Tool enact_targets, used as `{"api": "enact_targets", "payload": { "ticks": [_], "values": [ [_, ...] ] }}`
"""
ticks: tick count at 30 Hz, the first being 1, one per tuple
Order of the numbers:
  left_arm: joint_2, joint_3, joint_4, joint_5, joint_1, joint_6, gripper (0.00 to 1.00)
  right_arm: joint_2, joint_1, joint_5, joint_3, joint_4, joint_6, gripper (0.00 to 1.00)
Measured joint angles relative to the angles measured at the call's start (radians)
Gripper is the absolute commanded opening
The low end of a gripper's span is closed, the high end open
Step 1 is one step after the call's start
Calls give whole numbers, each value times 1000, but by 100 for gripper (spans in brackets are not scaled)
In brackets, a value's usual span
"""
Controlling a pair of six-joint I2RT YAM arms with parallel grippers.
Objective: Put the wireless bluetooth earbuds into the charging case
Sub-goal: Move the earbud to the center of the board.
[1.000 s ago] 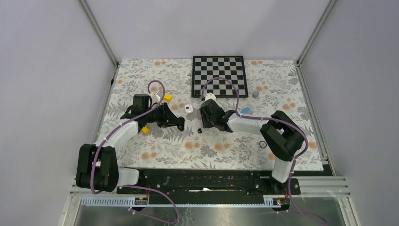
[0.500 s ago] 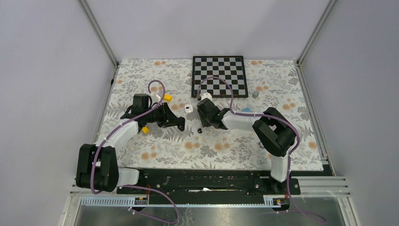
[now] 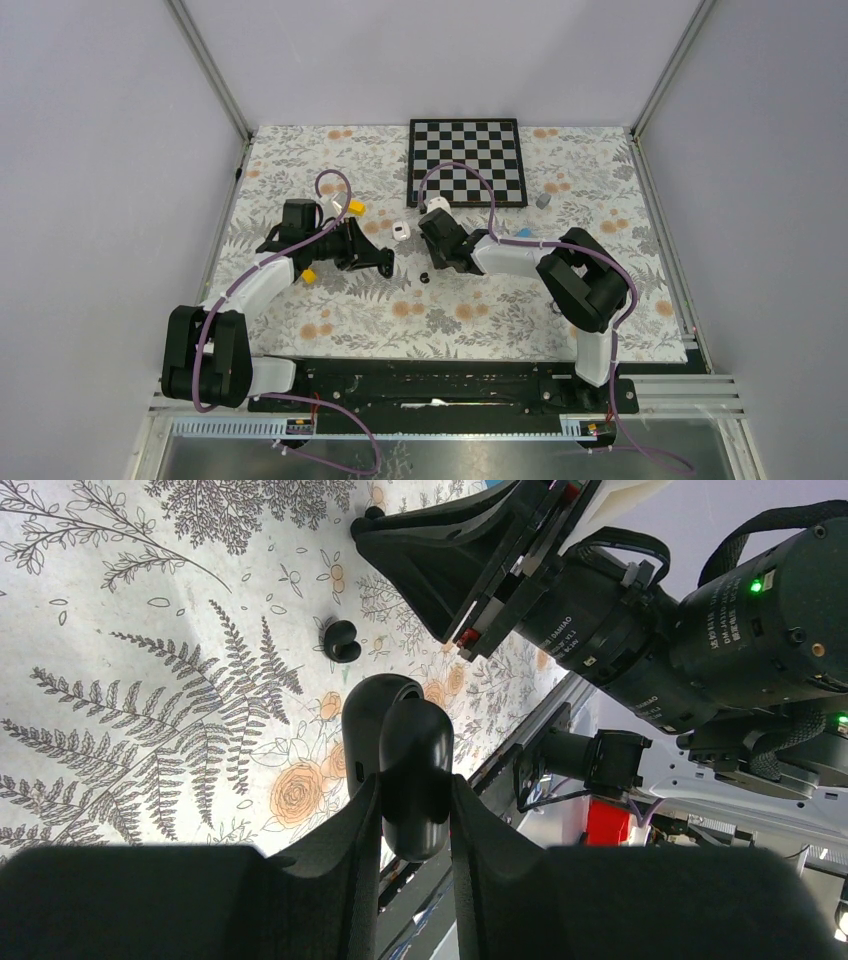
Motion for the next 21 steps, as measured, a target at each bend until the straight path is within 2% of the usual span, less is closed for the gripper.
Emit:
{"api": "enact_targets", "payload": {
  "ticks": [5,8,14,21],
  "values": [
    [0,0,7,1,0,0,0,-14,0,-9,-9,0,-10,10],
    [0,0,7,2,0,0,0,-81,0,-35,-61,0,-19,9],
    [3,0,9,7,0,0,0,-300,0,-190,-224,10,-98,9],
    [7,0,11,12,0,0,0,-546,0,-274,-443,-36,-128,17]
  ]
}}
